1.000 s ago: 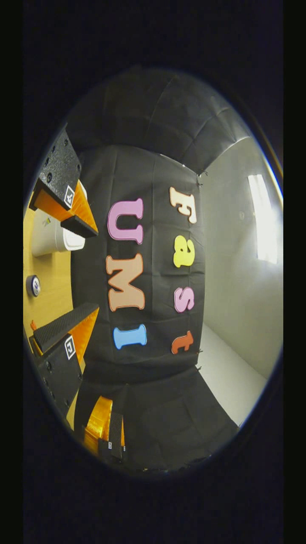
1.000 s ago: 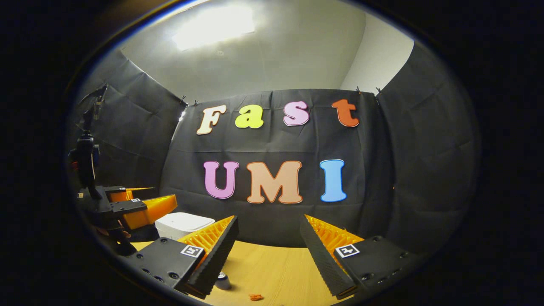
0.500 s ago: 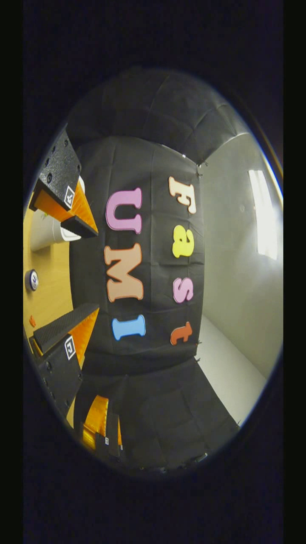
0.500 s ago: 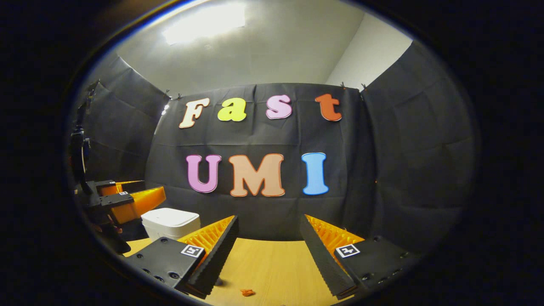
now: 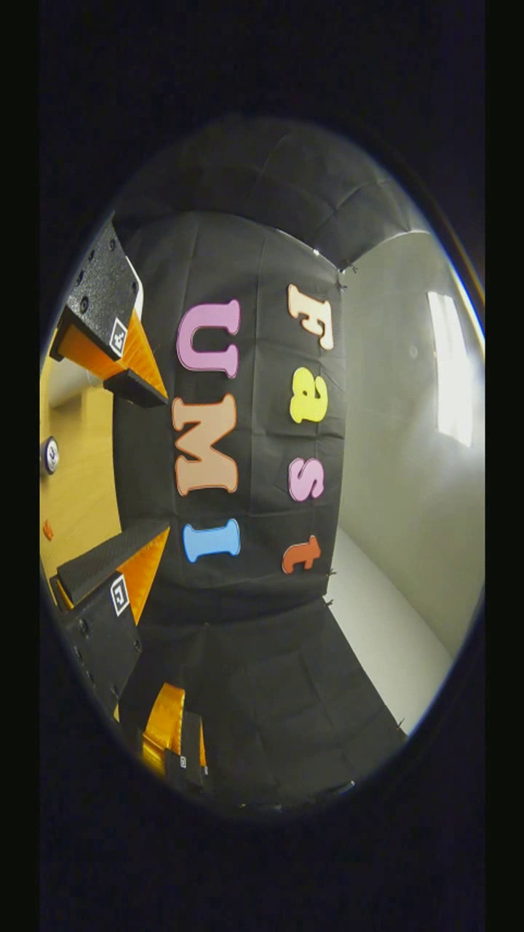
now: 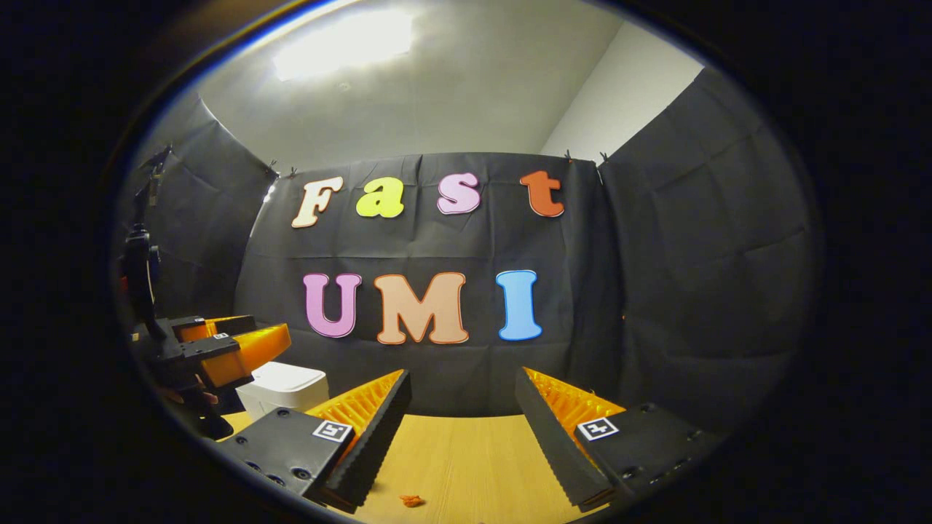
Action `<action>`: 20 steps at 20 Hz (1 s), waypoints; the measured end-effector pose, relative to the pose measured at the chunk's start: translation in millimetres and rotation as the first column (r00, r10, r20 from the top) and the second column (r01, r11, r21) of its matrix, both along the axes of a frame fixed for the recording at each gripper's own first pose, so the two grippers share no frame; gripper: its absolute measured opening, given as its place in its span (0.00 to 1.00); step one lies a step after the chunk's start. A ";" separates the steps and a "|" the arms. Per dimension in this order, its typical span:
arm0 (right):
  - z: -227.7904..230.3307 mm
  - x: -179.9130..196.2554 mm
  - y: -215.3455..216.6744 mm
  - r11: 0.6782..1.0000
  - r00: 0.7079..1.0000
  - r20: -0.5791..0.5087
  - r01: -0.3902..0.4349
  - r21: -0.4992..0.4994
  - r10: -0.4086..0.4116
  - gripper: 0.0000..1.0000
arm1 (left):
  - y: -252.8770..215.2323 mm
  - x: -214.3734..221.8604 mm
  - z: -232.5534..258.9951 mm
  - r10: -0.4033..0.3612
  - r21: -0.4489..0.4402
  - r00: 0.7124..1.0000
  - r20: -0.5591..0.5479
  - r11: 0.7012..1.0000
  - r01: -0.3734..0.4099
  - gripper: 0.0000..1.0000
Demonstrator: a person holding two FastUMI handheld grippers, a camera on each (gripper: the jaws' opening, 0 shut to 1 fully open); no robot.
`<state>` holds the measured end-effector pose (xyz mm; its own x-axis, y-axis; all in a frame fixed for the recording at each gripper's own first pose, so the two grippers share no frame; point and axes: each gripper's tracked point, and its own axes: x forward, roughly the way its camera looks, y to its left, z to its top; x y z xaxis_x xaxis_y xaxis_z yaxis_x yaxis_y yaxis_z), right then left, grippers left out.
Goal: Press the lid of the desktop garbage bin to open it, pick up the crumpled paper on the desktop and throw it into the bin, then pick up the pop can on the desktop and drop it into the bin, and finally close the garbage bin lid.
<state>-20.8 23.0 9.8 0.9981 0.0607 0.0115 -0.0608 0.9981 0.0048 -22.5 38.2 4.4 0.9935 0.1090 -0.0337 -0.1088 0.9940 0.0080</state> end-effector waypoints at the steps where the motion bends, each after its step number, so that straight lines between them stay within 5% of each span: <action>1: -2.2 0.4 6.3 1.000 1.000 -0.003 -0.018 0.002 0.018 0.95 | 9.3 -2.5 -1.3 0.021 0.002 1.000 -0.005 1.000 -0.021 0.92; 11: -24.8 4.6 36.5 0.997 0.996 -0.047 -0.079 -0.027 0.077 0.96 | 110.6 -1.1 -34.7 0.178 0.064 0.982 -0.061 0.983 -0.174 0.92; 18: -37.1 1.3 33.0 0.999 0.996 -0.086 0.002 -0.052 -0.007 0.96 | 179.1 15.1 -122.9 0.209 0.024 0.952 -0.225 0.978 -0.209 0.27; 20: -41.9 -1.9 38.5 0.998 0.995 -0.101 0.006 -0.062 -0.013 0.96 | 199.3 12.8 -154.9 0.233 0.016 0.927 -0.293 0.971 -0.239 0.18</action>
<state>-22.7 61.6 -32.2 0.9945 0.0487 -0.0932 -0.0536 0.9973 -0.0511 -9.7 237.5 -150.5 0.8852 0.3358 -0.3218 -0.3365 0.9400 0.0553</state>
